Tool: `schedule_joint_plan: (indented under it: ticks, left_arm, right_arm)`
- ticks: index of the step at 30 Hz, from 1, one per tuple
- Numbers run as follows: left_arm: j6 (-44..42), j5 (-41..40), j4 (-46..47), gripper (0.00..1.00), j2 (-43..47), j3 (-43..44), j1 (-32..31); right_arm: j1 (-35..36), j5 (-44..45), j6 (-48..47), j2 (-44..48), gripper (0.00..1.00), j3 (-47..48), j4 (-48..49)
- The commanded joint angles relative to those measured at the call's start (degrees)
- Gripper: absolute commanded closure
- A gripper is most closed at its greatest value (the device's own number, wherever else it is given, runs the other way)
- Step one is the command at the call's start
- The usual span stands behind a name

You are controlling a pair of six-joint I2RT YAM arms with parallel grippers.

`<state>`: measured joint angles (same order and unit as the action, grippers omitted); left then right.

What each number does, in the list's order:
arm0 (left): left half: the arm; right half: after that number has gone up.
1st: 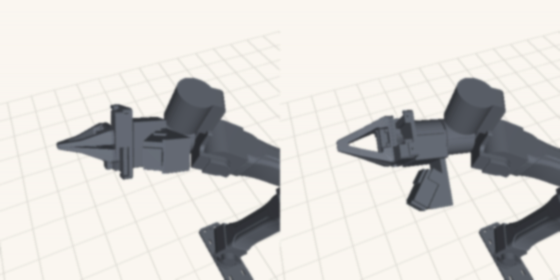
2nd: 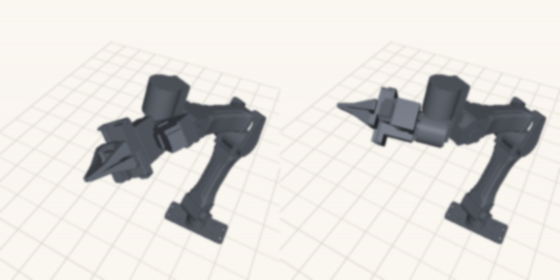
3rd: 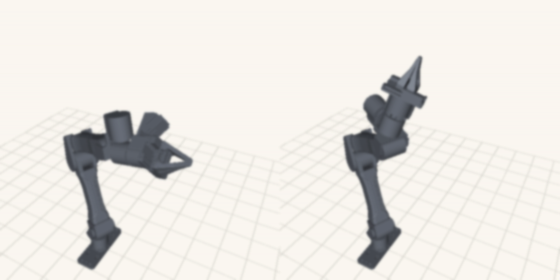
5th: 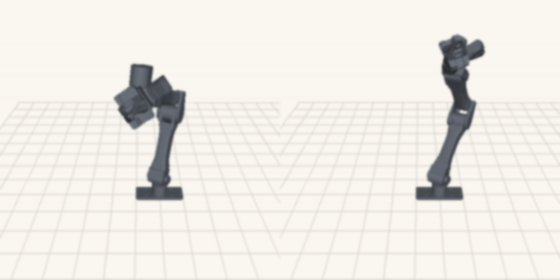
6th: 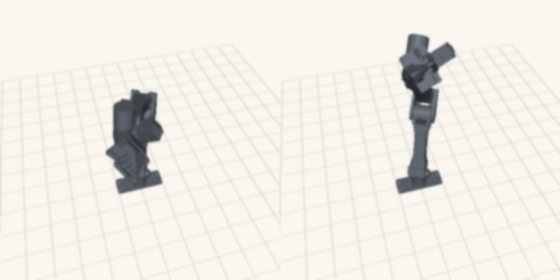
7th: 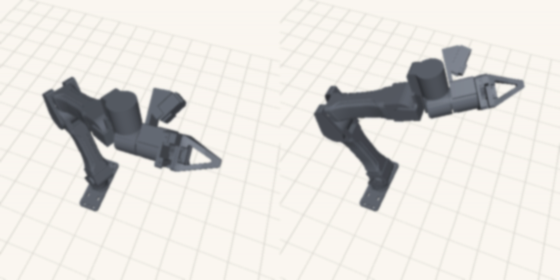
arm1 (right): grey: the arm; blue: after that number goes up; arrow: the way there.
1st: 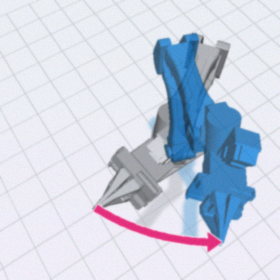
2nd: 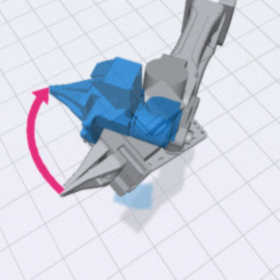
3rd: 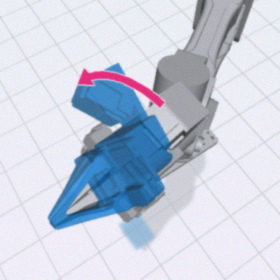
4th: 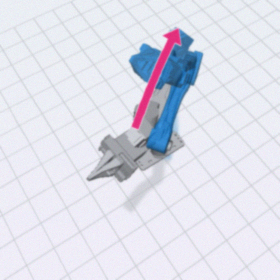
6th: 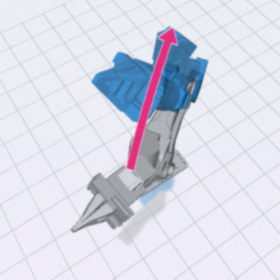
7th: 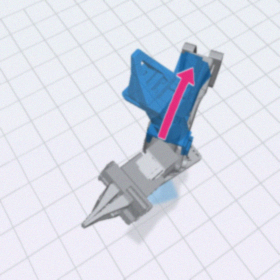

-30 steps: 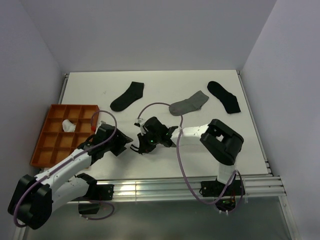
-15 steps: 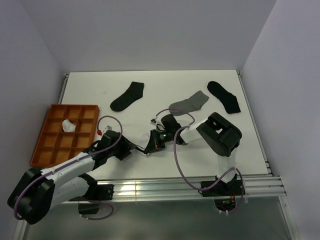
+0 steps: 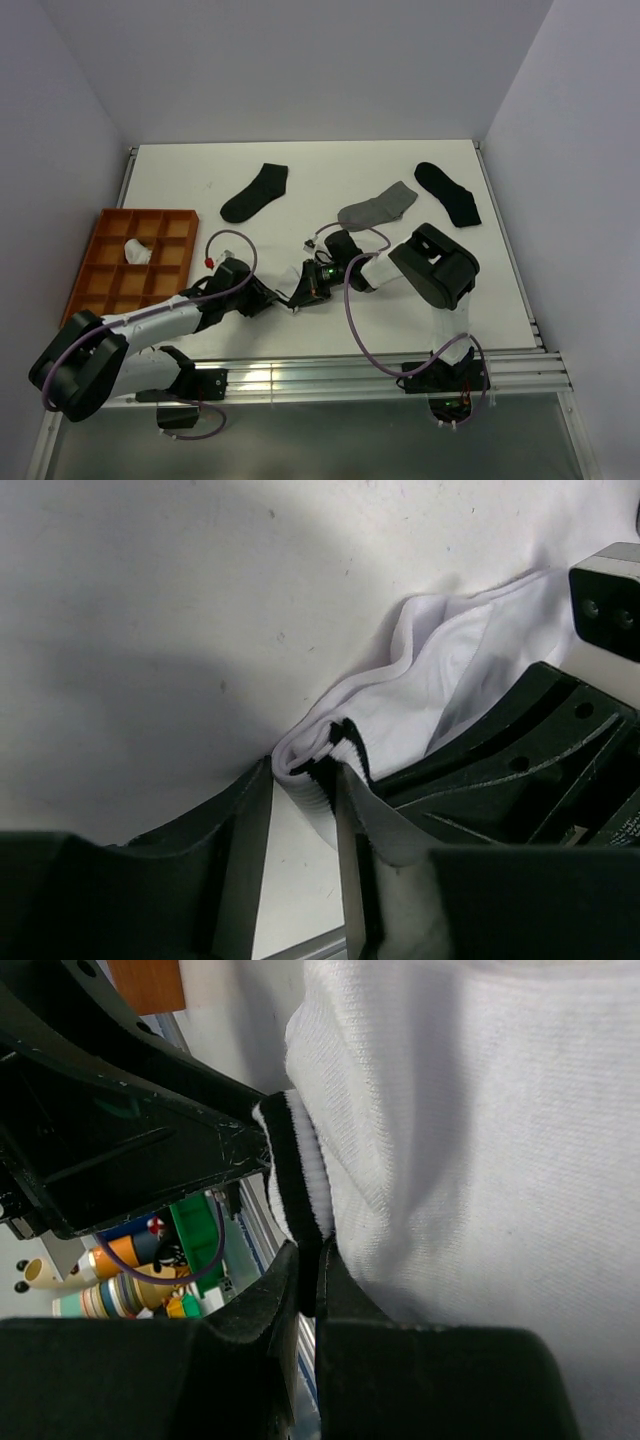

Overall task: Roll the socks
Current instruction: Roll the sock at the center of the board.

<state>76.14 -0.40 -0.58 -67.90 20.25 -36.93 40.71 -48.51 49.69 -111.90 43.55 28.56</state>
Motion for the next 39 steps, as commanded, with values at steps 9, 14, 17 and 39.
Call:
schedule_joint_plan:
  ticks: [9,14,17,39]
  left_arm:
    - [-0.6,-2.6,-5.2,0.76,-7.2,4.6,-1.3]
    - [-2.4,-2.9,-9.8,0.76,-8.9,8.0,-1.7]
    - [-3.5,-3.0,-12.1,0.77,-10.0,10.5,-1.9]
    - [-6.4,-2.1,-18.9,0.77,-15.4,18.5,-2.3]
  right_arm:
    - [0.6,8.6,-11.9,5.7,0.68,3.8,-15.0]
    - [3.5,20.0,-21.8,12.3,0.59,6.7,-26.5]
    - [6.7,31.2,-26.1,17.1,0.56,7.2,-30.0]
    - [27.4,65.7,-39.1,12.4,0.59,9.0,-25.6]
